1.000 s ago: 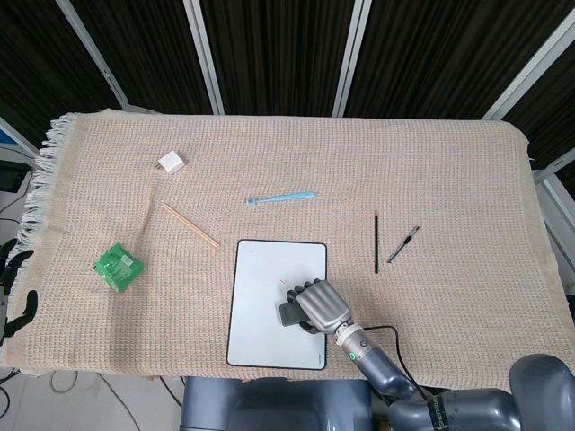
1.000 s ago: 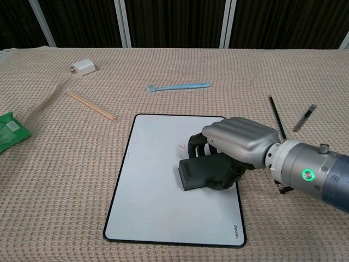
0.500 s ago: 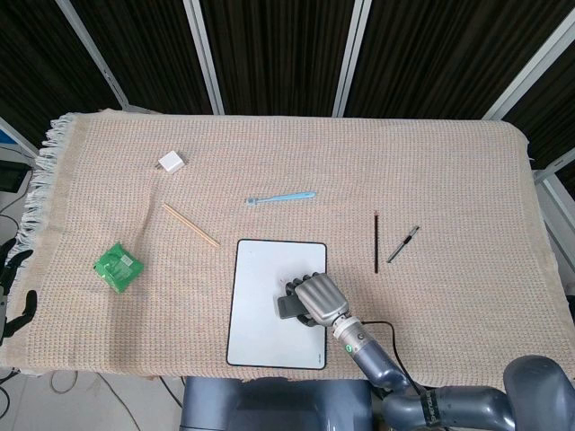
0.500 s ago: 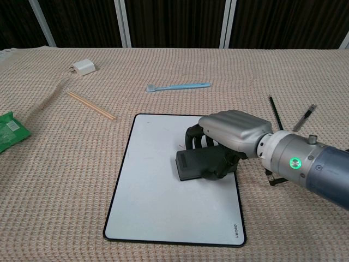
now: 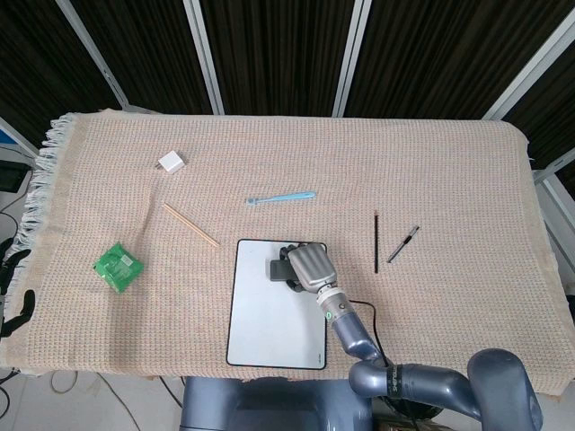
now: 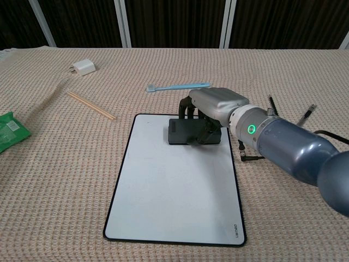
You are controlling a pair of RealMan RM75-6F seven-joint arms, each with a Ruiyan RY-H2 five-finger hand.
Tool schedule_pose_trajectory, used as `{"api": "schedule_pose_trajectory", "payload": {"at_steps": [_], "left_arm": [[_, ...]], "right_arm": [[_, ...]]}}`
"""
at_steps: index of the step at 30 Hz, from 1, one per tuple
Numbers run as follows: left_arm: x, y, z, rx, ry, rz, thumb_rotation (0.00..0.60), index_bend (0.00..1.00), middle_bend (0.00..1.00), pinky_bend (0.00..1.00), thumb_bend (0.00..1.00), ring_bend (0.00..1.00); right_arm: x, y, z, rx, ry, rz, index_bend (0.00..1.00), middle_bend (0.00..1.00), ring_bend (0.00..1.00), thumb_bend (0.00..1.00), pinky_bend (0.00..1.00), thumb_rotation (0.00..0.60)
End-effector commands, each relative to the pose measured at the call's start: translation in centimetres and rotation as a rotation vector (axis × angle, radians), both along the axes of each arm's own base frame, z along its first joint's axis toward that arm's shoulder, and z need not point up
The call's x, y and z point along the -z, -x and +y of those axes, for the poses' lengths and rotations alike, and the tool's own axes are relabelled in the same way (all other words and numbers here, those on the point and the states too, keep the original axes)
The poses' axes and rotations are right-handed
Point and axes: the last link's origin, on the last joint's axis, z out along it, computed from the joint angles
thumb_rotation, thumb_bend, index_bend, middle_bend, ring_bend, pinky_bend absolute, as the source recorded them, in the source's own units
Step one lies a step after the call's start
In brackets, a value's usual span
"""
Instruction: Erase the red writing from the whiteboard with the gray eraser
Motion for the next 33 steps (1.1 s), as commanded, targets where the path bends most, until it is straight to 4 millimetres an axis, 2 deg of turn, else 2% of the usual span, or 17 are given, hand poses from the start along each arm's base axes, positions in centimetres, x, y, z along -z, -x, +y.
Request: {"api": "schedule_pose_trajectory", "payload": {"at_steps": [1, 5, 9, 14, 18, 26, 31, 33], "left_arm": [[0.0, 0.0, 0.0, 0.001, 0.0, 0.001, 0.6, 0.16, 0.01, 0.0, 0.48, 0.0], [0.0, 0.0, 0.0, 0.0, 0.0, -0.001, 0.6, 0.16, 0.01, 0.0, 0.48, 0.0], [0.0, 0.0, 0.0, 0.0, -0.001, -0.002, 0.6, 0.16, 0.01, 0.0, 0.48, 0.0], [0.2, -0.1, 0.0, 0.001, 0.001, 0.003, 0.6, 0.16, 0.01, 0.0, 0.48, 0.0], [0.2, -0.2, 0.0, 0.004, -0.002, 0.002, 0.6, 0.16, 0.01, 0.0, 0.48, 0.0], [0.5, -0.2, -0.1, 0.005, -0.001, 0.009, 0.6, 0.16, 0.01, 0.0, 0.48, 0.0], [0.6, -0.2, -0.1, 0.006, 0.001, 0.013, 0.6, 0.16, 0.01, 0.0, 0.48, 0.0], [0.6, -0.2, -0.1, 0.007, 0.0, 0.013, 0.6, 0.16, 0.01, 0.0, 0.48, 0.0]], "right_arm": [[-0.5, 0.3, -1.0, 0.029, 0.024, 0.0, 0.55, 0.51, 0.48, 0.45, 0.51, 0.6], [-2.2, 1.4, -1.9, 0.036, 0.062, 0.015, 0.55, 0.51, 0.48, 0.45, 0.51, 0.6], [-4.6, 2.9, -1.9, 0.019, 0.095, 0.046, 0.55, 0.51, 0.48, 0.45, 0.51, 0.6], [-7.5, 5.0, -0.8, 0.008, 0.093, 0.071, 0.55, 0.5, 0.46, 0.44, 0.51, 0.6], [-9.0, 7.0, 0.5, 0.013, 0.063, 0.085, 0.55, 0.49, 0.46, 0.43, 0.51, 0.6], [-10.0, 10.6, 3.9, 0.014, 0.011, 0.099, 0.55, 0.49, 0.46, 0.43, 0.51, 0.6], [-10.1, 11.3, 5.0, 0.001, 0.009, 0.098, 0.55, 0.48, 0.45, 0.43, 0.5, 0.6], [-10.1, 11.6, 5.2, 0.0, 0.008, 0.104, 0.55, 0.45, 0.42, 0.42, 0.49, 0.6]]}}
